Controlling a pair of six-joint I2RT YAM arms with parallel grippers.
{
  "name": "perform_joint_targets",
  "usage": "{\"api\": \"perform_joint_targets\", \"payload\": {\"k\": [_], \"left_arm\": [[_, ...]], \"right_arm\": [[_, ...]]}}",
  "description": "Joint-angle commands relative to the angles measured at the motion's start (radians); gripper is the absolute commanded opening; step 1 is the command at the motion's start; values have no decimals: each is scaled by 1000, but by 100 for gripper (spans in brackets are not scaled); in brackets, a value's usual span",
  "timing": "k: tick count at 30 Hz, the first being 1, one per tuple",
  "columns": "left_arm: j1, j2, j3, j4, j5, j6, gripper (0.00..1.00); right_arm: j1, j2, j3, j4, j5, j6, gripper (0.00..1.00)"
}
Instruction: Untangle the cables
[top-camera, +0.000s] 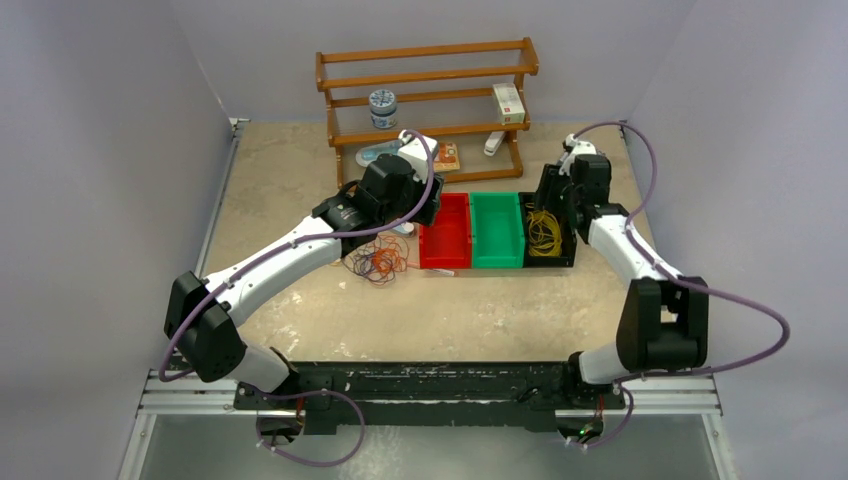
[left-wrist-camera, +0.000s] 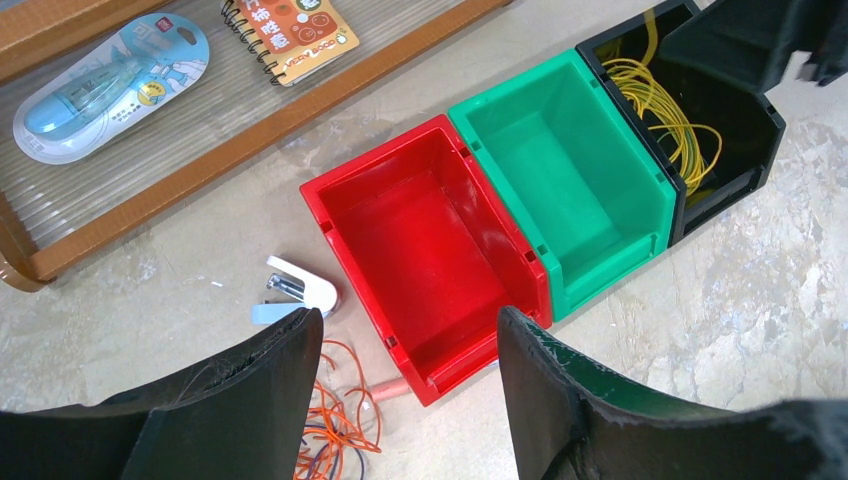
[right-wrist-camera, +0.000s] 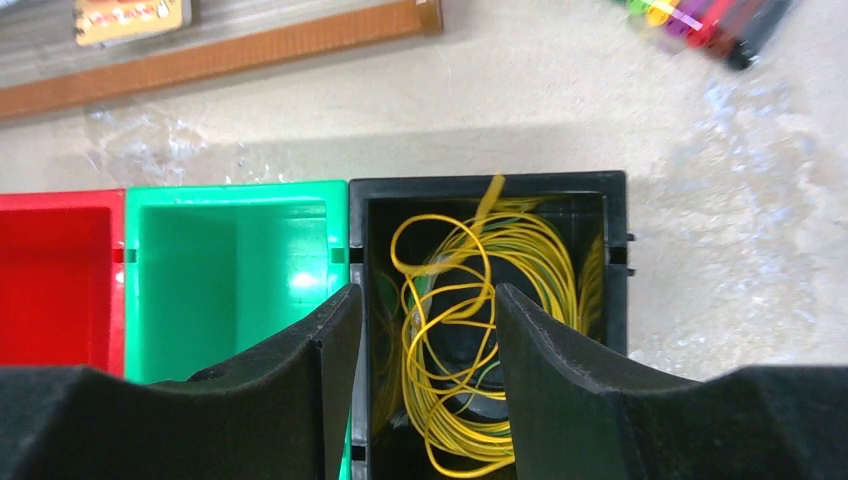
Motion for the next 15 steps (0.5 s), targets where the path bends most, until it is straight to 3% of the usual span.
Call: {"api": "perform_joint_targets", "payload": {"k": [1,15], "left_arm": [[4,-6,8,28,11,12,64],[4,3,10,32,21,7,64]], "right_arm": [[-2,-71,11,-33,49,10,55],[-2,-146,-17,-95,12,21,53]]}}
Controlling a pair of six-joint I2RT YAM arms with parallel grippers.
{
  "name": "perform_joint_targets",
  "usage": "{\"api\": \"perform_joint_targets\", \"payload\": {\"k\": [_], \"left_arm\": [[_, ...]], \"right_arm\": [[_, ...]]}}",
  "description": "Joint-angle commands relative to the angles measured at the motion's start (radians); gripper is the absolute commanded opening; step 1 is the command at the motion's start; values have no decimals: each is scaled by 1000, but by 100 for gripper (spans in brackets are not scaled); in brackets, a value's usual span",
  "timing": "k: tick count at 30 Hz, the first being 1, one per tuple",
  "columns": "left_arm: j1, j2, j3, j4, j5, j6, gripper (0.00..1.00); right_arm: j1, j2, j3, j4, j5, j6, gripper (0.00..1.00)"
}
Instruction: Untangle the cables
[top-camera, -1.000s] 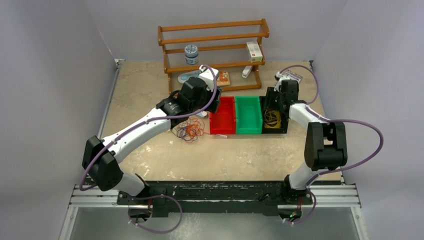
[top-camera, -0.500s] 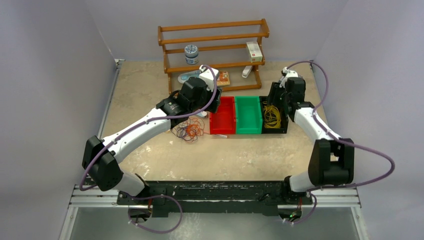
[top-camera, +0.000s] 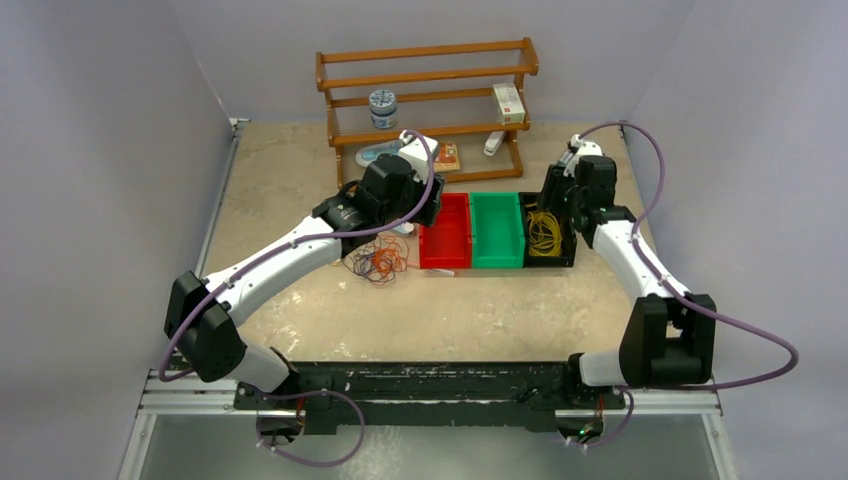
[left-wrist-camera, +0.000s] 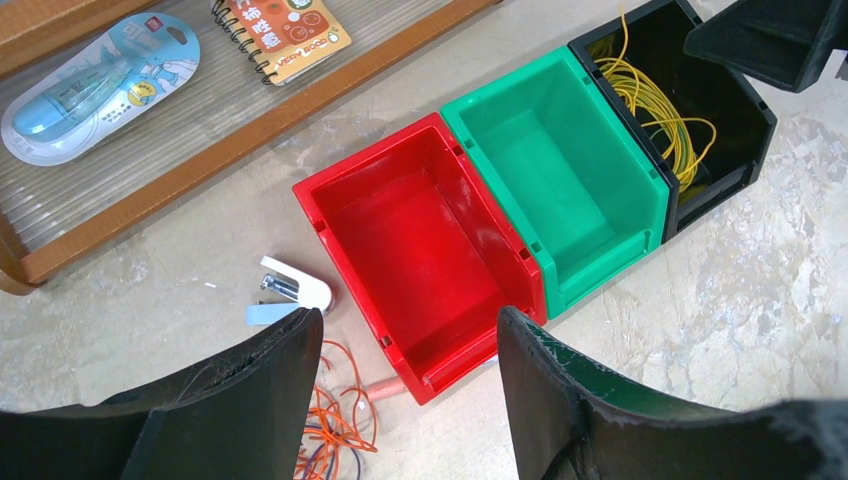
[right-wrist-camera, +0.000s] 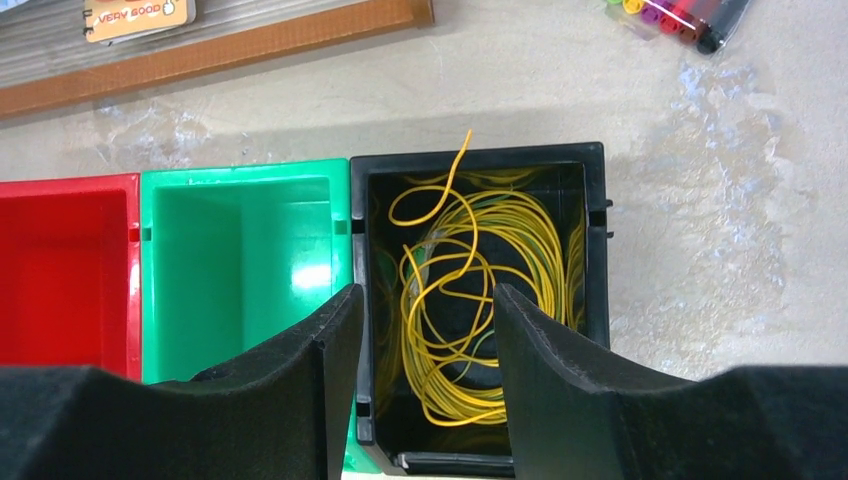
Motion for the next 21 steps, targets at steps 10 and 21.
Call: {"api": "perform_joint_targets", "payload": {"k": [10,21], "left_arm": [[4,6,9,37,13,-3,63],[5,-4,9,26,-7,6,63]], "right_arm": [[-1,9,-88,160,-50,172,51],[-1,172,-48,300,16,250,47]]}}
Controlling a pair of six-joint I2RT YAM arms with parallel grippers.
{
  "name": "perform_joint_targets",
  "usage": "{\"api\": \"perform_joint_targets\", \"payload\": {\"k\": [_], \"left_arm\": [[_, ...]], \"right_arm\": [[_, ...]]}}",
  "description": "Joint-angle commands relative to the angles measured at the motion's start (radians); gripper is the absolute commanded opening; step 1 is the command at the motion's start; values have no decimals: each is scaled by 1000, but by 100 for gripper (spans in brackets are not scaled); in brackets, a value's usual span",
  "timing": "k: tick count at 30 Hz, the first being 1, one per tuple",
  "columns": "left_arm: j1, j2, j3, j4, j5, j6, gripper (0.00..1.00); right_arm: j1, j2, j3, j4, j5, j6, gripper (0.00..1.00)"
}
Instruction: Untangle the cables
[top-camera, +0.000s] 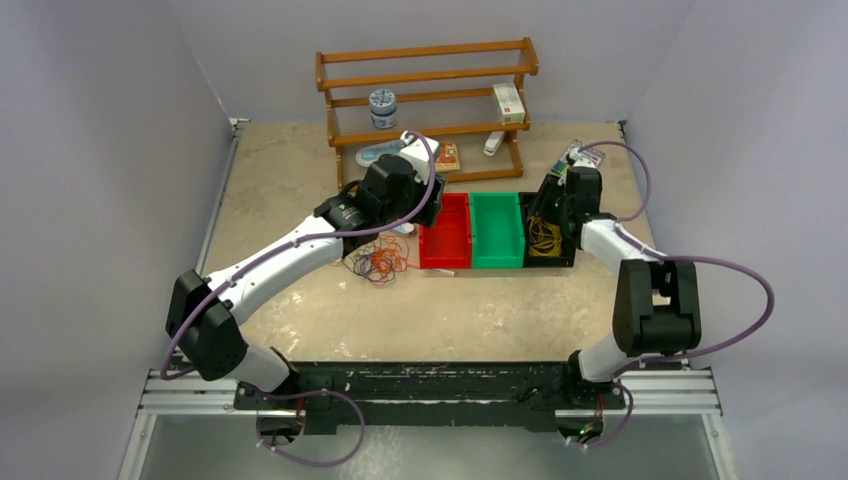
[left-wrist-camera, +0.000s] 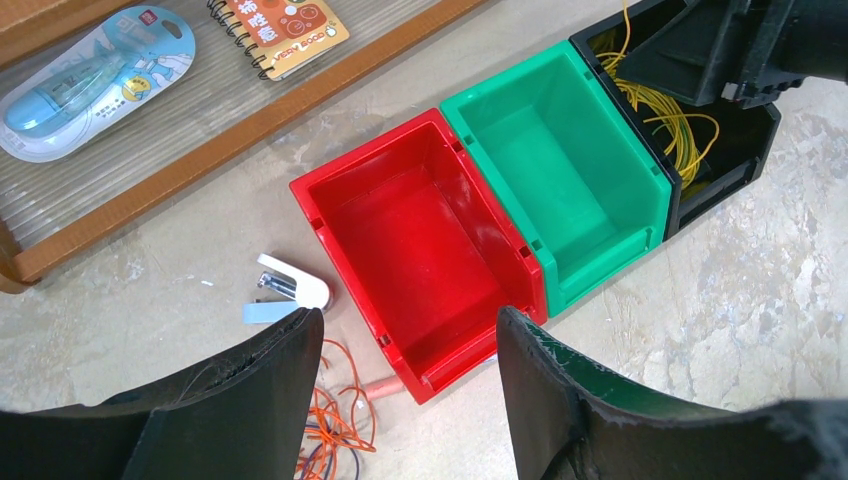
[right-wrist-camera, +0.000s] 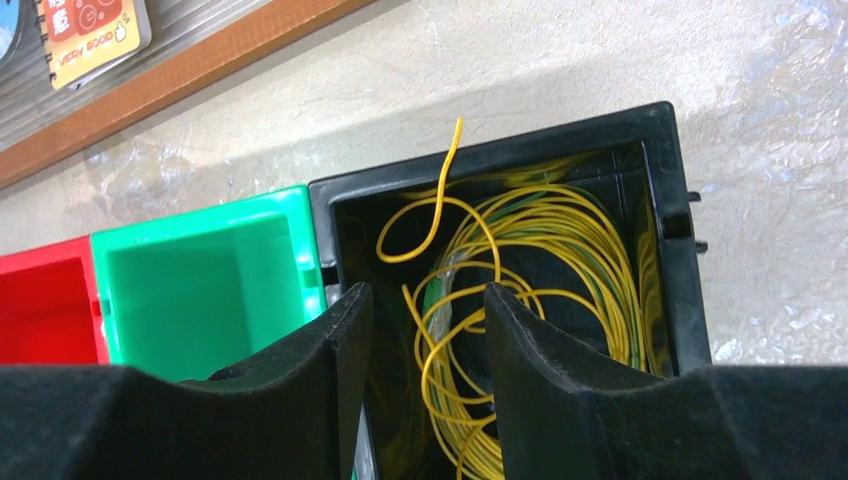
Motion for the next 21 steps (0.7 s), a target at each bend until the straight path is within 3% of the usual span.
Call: {"api": "perform_joint_targets", "payload": {"k": [1,14,21], "left_arm": [[4,-12,9,27,-11,9,63],[4,-16,8,24,-17,10,63],[5,-13,7,23,-15,10,63]], "right_arm": [[-2,28,43,102,28,46,47],[-1,94,58,176,60,50,44],[-1,106,47,168,95,41,28]]}}
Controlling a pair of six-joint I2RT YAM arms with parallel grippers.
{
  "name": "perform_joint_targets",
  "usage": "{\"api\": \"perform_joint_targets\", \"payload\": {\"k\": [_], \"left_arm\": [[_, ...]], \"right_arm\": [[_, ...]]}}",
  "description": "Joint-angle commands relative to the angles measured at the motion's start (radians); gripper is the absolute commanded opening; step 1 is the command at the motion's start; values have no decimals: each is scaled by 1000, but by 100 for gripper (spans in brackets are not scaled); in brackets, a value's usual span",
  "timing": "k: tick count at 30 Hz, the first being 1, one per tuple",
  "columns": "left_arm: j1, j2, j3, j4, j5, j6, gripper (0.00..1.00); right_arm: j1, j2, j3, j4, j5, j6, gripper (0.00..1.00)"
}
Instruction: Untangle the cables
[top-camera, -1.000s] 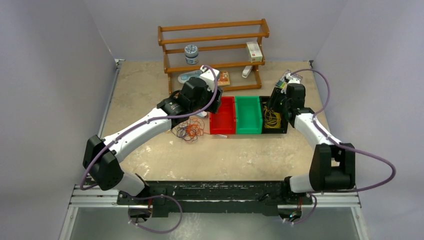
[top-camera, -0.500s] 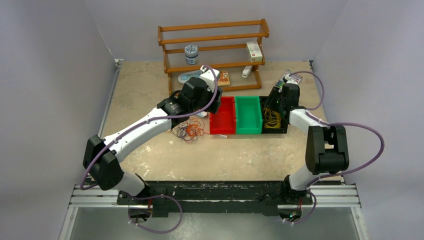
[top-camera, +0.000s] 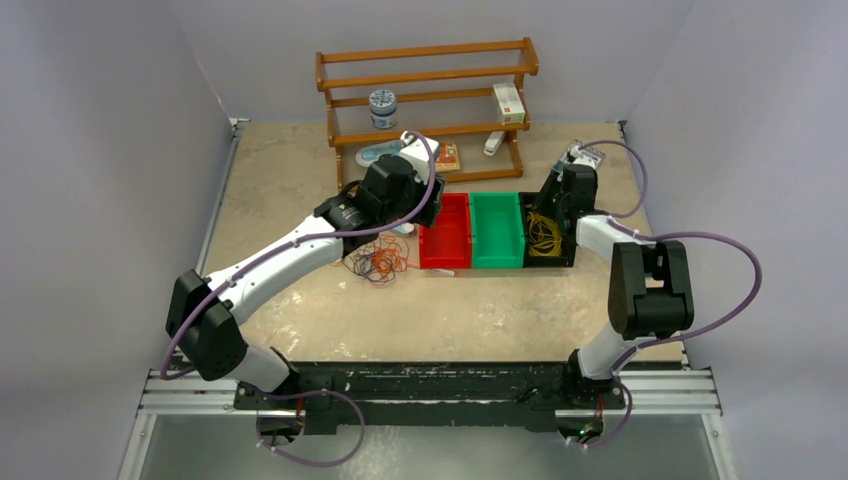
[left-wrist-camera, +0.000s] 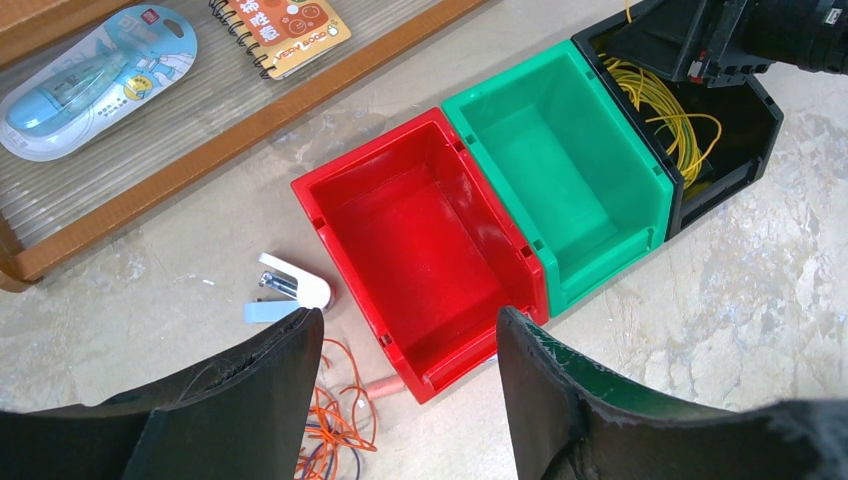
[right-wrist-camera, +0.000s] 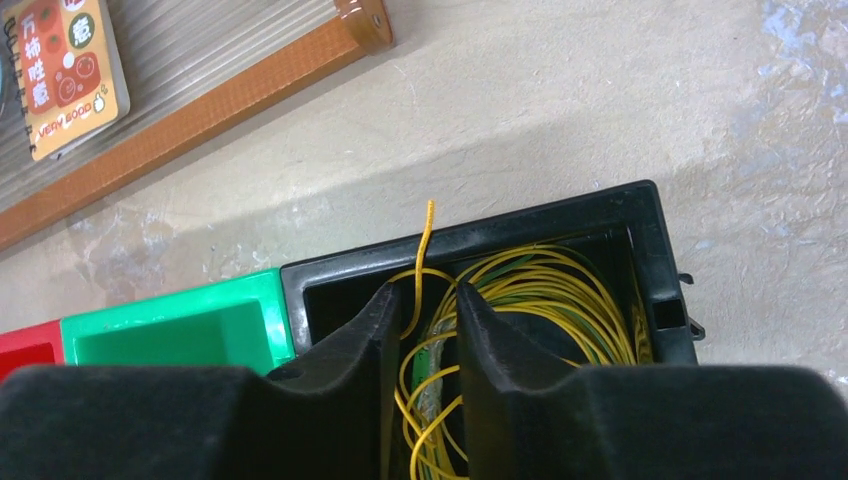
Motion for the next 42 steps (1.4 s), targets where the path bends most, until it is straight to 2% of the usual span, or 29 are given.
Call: {"api": "perform_joint_targets", "payload": {"k": [1,6,13,19,23,27,30,37,42], "left_arm": [[5,-12,8,25,-12,10,63],[5,-8,9,26,-9,9,63],[5,-5,9,27,-8,9,63],[5,-3,11,27,-6,9,63],[5,-2,11,27,-2,10,63],[5,-1,13,27,-3,9,63],[4,0,14,26,-1,9,63],[4,-4,14,25,-4,9,63],[5,-8,12,25,-6,9,63]], "right_arm": [[-2,-8,17,32,46,-1,25],[-2,-17,-19,16,50,-11,11],[-2,-7,-49,-6,57,-24,8],[-2,4,-44,-29,45,-30,8],[-1,-28,-26,-63,49,-41,20],[-1,-102,-20,-93,77,-50,36],[-2,-157,-11,-115,96,-59,44],[-1,-259,8,-193,115,-75,52],[-1,-347,5,-308,119,-70,53]]}}
